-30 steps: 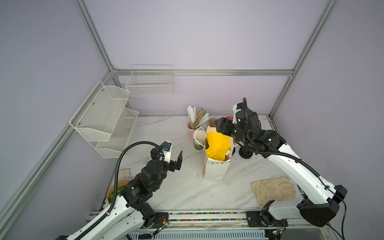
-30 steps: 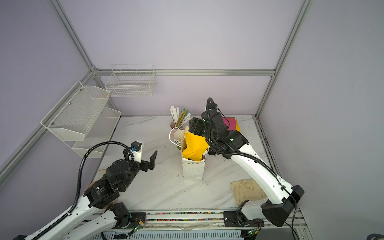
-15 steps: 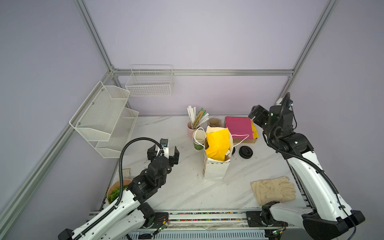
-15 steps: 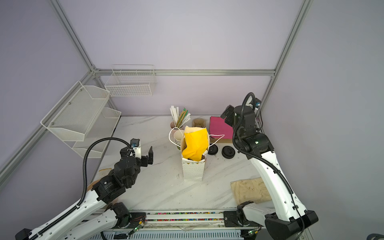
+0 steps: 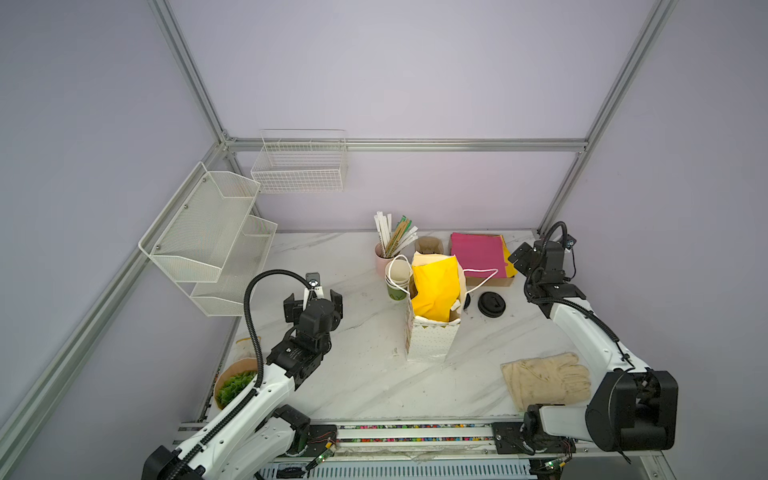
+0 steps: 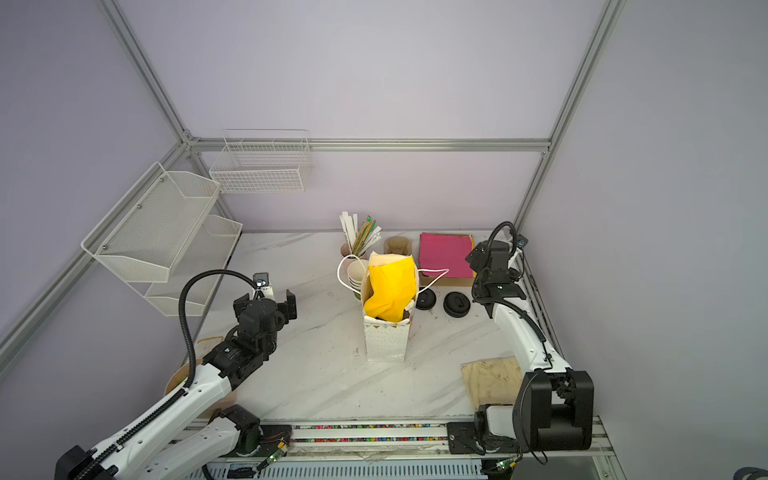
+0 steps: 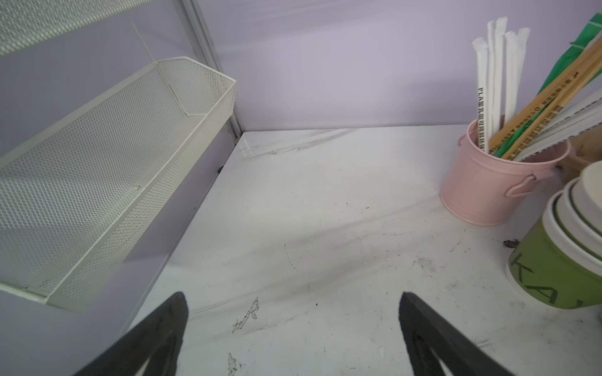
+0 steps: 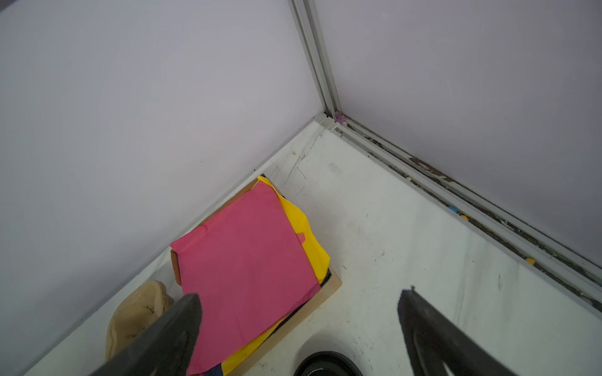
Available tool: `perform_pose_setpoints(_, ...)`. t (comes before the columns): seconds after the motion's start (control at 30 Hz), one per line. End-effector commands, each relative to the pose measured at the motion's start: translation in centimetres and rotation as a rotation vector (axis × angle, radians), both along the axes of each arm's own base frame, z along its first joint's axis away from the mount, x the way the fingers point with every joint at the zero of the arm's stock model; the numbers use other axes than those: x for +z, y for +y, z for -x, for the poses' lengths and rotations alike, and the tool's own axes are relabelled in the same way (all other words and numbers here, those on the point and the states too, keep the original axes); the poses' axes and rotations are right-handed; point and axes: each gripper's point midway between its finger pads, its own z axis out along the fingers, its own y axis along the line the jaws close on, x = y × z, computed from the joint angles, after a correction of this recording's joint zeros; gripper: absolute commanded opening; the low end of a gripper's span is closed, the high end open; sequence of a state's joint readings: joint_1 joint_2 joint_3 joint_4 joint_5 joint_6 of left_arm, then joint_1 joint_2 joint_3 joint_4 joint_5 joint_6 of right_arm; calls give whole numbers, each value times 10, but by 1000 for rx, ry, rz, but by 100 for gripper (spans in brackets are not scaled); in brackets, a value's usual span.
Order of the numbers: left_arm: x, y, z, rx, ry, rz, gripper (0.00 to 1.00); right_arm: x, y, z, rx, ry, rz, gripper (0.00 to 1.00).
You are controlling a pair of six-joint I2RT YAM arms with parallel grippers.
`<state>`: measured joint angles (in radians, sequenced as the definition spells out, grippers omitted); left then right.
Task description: Pack the takeout coffee
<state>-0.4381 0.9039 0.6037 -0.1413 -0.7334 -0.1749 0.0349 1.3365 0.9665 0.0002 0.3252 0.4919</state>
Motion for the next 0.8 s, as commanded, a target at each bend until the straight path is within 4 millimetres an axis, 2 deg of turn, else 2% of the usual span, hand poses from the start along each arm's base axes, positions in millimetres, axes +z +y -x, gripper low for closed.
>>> perform_pose_setpoints(0.0, -20, 7, -8, 27, 6, 75, 100, 4, -11, -1, -27, -111, 90, 97)
perform_pose_setpoints(0.1, -28, 13, -16, 60, 18, 83, 100, -6, -19, 13, -58, -164, 151, 97)
perform_pose_setpoints(0.2, -35, 23, -24, 111, -7, 82, 100, -14, -13, 23, 3, -257, 235, 97)
perform_pose_setpoints(0.33, -46, 37, -34, 158, -35, 81, 100, -40, -10, 27, 33, -263, 276, 97)
perform_pose_setpoints(0.37, -46, 40, -37, 164, -42, 84, 100, -37, -9, 29, 39, -289, 297, 97)
perform_pose_setpoints(0.43, -40, 41, -44, 150, -88, 97, 100, -46, -8, 31, 35, -315, 310, 97)
perform_pose_setpoints(0.57, -40, 50, -57, 144, -110, 62, 100, -64, -8, 24, 33, -323, 325, 97)
perform_pose_setpoints(0.67, -55, 59, -60, 146, -120, 36, 100, -71, -12, 26, 7, -359, 339, 97)
perform_pose_setpoints(0.7, -59, 64, -59, 164, -134, 35, 100, -70, -8, 23, 29, -364, 355, 97)
perform_pose_setpoints(0.77, -72, 69, -60, 169, -141, 34, 100, -80, 4, 7, 92, -289, 364, 97)
